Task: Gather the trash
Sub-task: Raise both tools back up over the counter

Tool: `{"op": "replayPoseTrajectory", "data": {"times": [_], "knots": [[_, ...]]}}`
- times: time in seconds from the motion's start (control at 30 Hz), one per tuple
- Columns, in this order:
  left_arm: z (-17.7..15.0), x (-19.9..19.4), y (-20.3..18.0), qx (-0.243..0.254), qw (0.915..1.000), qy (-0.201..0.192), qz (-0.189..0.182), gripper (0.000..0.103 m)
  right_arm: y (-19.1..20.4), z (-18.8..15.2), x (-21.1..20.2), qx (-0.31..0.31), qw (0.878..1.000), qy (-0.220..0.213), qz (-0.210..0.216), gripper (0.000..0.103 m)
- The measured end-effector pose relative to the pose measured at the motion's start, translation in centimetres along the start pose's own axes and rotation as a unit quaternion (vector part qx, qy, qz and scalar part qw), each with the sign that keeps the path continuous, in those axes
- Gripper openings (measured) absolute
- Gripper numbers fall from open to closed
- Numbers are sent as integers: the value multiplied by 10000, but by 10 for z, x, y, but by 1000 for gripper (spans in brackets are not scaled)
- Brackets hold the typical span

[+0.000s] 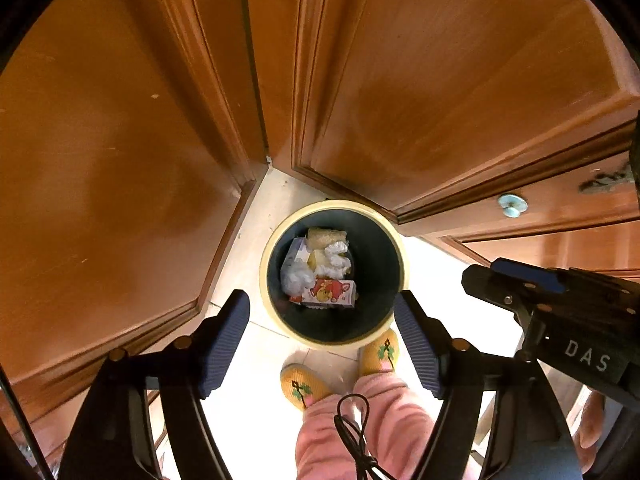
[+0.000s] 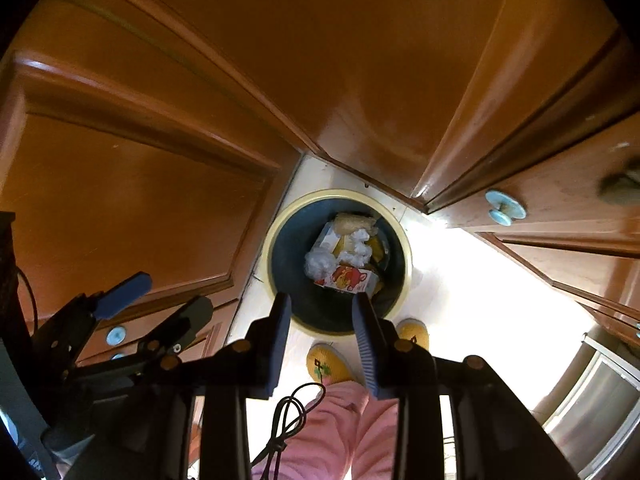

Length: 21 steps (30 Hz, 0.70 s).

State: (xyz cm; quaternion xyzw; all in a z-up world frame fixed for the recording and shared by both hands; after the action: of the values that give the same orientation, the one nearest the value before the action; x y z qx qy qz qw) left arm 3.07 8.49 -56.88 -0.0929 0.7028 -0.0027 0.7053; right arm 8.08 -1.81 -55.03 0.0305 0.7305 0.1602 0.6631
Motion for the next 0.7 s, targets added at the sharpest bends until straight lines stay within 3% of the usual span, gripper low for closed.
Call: {"op": "replayPoseTrajectory", "data": {"times": [0.37,0.6,0.7], "knots": [[-17,-134,-13,265,9981,-499,246,73,38,-37,-122,-225,9991,-339,76,32],[-22,-243,-32,887,9875,-1194,511,79,60,-62,-225,-546,9938,-946,183,32],[-21,-296,-45,1066,9798,-1634,438,81,69,-68,-272,-783,9855,-1502,-45,32]]}}
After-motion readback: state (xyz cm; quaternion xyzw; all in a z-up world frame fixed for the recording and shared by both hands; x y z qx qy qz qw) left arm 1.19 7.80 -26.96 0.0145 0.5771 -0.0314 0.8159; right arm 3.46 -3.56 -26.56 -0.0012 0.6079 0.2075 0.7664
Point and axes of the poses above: each gripper's, at about its wrist camera, not at the fingertips, and x roughly the way its jaws point, y to its left, z to its top, the point moved 8 cm from there along x, roughly the way its jaws point, and after that the axes turned 5 degrees about y, right-handed, at the moved point
